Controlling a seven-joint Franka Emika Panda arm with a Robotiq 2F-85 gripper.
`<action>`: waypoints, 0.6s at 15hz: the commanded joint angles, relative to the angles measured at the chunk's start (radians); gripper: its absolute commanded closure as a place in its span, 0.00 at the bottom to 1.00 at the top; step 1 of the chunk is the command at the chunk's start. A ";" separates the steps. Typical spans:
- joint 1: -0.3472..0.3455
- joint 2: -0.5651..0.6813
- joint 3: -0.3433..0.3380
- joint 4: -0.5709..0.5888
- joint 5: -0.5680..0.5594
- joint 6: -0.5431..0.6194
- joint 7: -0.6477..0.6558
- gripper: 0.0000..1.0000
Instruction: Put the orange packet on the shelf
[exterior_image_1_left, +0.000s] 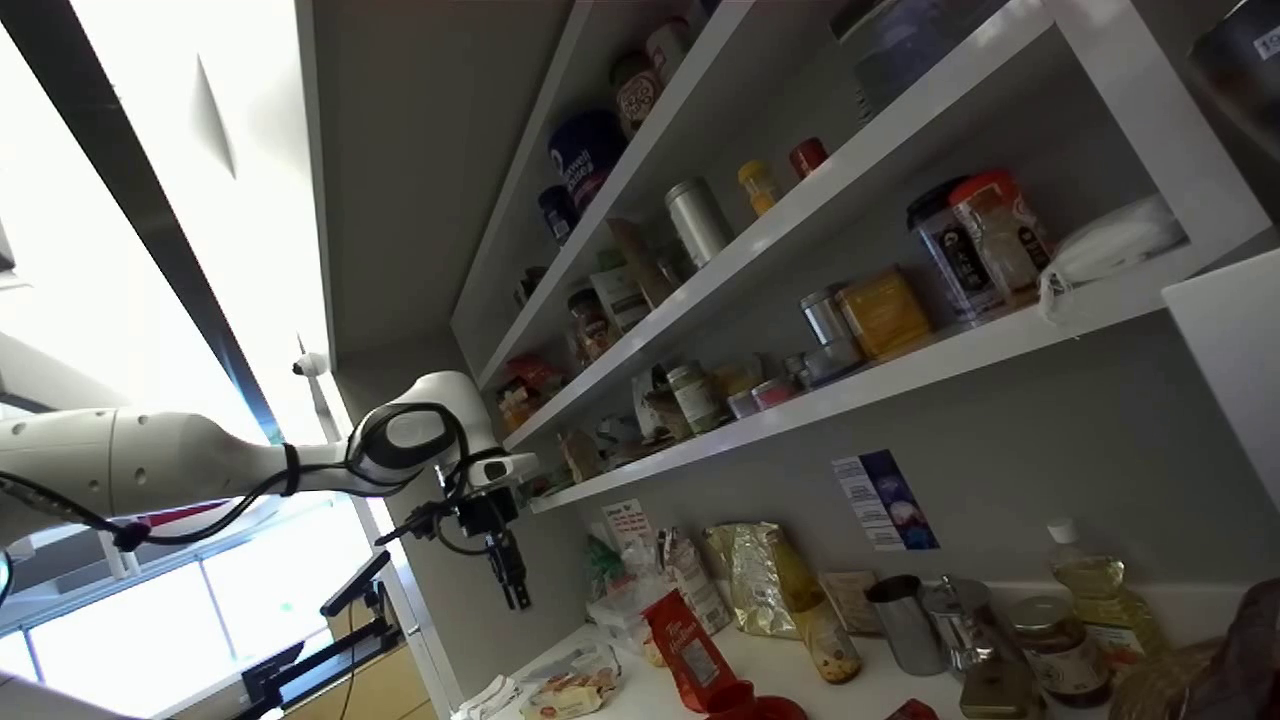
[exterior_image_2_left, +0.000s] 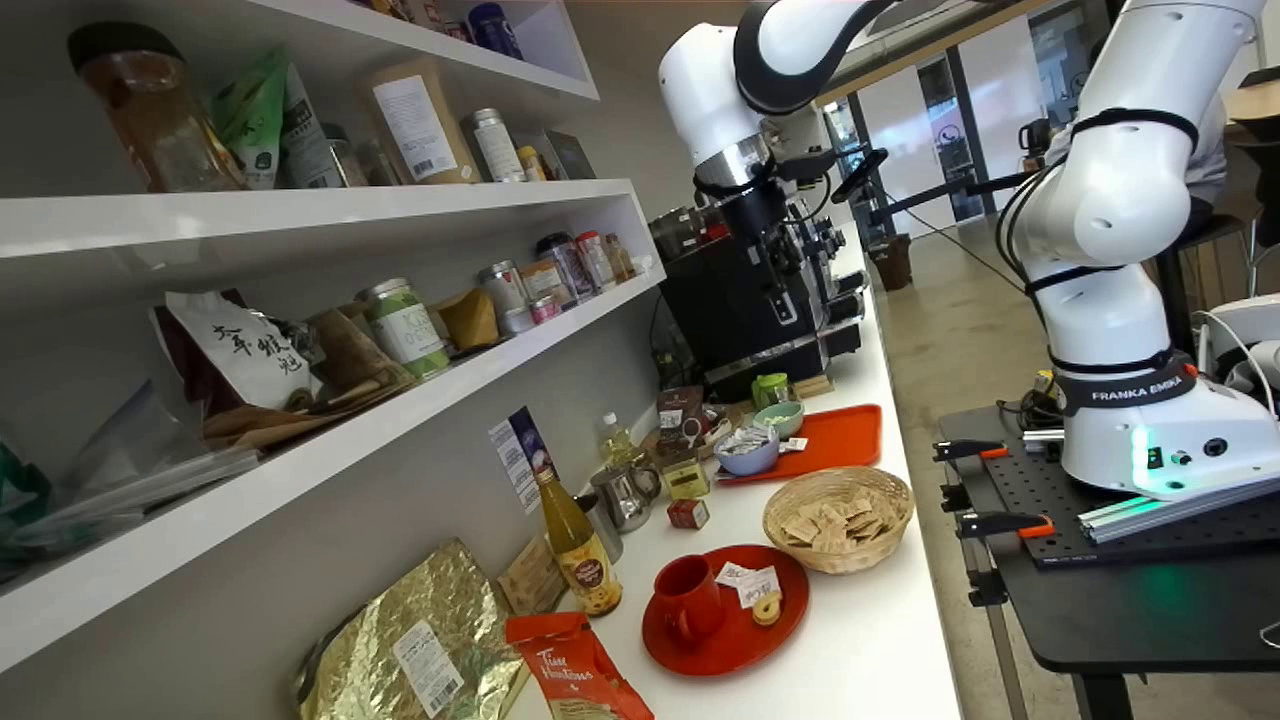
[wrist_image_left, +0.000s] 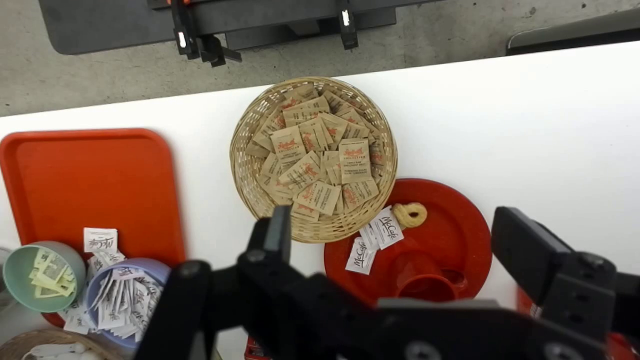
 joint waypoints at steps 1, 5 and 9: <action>0.007 0.001 -0.006 0.002 -0.004 -0.002 0.003 0.00; 0.007 0.001 -0.006 0.002 -0.004 -0.002 0.003 0.00; 0.031 0.027 0.008 -0.005 0.003 0.025 -0.023 0.00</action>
